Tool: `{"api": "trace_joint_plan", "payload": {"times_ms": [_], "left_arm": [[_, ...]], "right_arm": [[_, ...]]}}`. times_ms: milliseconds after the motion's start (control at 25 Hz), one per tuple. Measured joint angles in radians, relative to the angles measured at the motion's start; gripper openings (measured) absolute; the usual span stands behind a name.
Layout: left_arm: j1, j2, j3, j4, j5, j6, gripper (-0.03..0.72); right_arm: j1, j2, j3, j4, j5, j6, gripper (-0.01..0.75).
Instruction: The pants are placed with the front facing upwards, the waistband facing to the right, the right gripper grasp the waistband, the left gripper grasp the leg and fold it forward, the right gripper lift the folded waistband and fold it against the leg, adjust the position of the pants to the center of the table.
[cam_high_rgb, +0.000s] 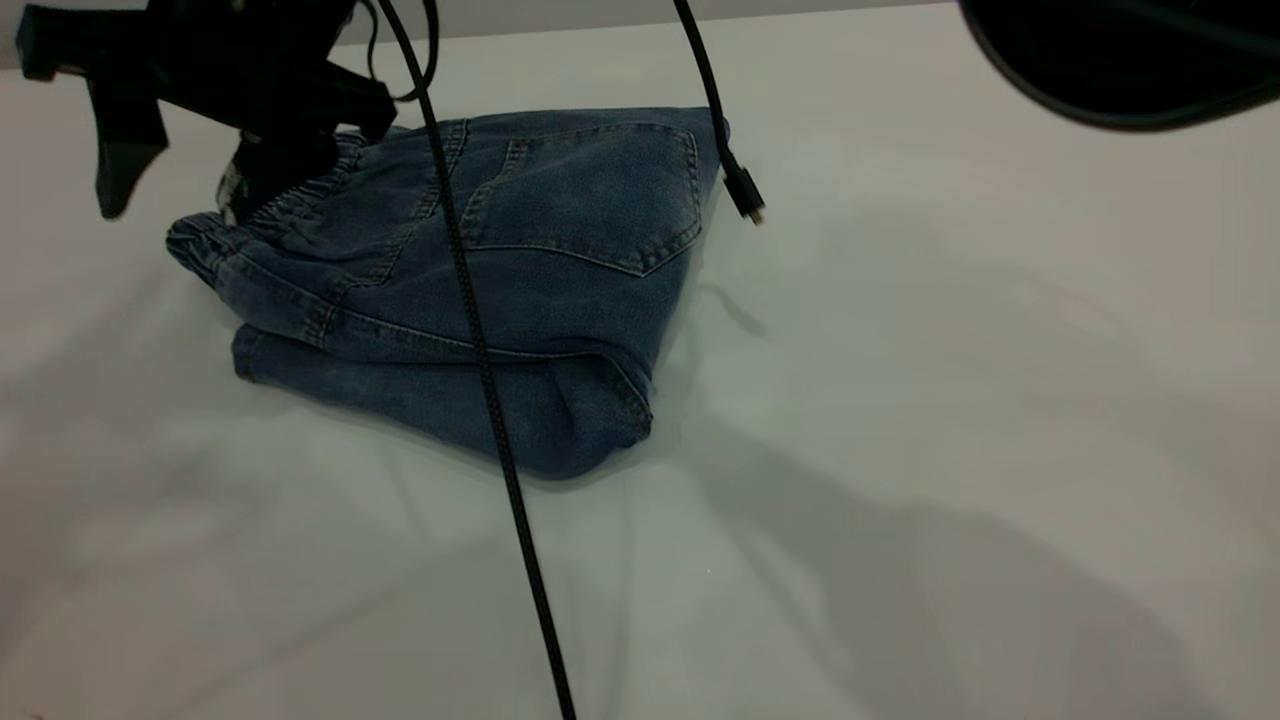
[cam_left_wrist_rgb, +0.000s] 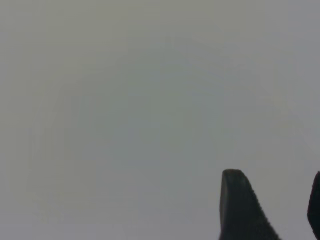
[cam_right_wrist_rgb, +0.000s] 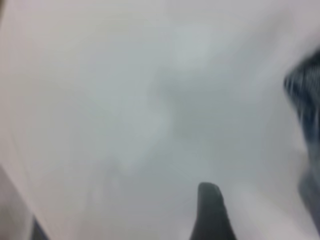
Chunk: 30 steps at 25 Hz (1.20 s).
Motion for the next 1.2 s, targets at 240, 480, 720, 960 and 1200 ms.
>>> {"api": "trace_joint_plan", "payload": {"times_ms": [240, 480, 720, 960, 1200], "left_arm": [[0.000, 0.000, 0.000, 0.000, -0.001, 0.000, 0.314], [0.000, 0.000, 0.000, 0.000, -0.001, 0.000, 0.314], [-0.001, 0.000, 0.000, 0.000, -0.002, 0.000, 0.314], [-0.001, 0.000, 0.000, 0.000, -0.002, 0.000, 0.314], [-0.001, 0.000, 0.000, 0.000, -0.002, 0.000, 0.314]], "right_arm": [[0.000, 0.054, 0.000, 0.068, -0.189, 0.013, 0.406], [0.000, 0.095, 0.000, 0.069, -0.224, 0.013, 0.406], [0.000, 0.121, 0.000, 0.067, -0.134, -0.001, 0.406], [0.000, 0.120, -0.001, 0.073, -0.003, -0.056, 0.406], [0.000, 0.119, -0.001, 0.067, 0.141, -0.081, 0.406]]}}
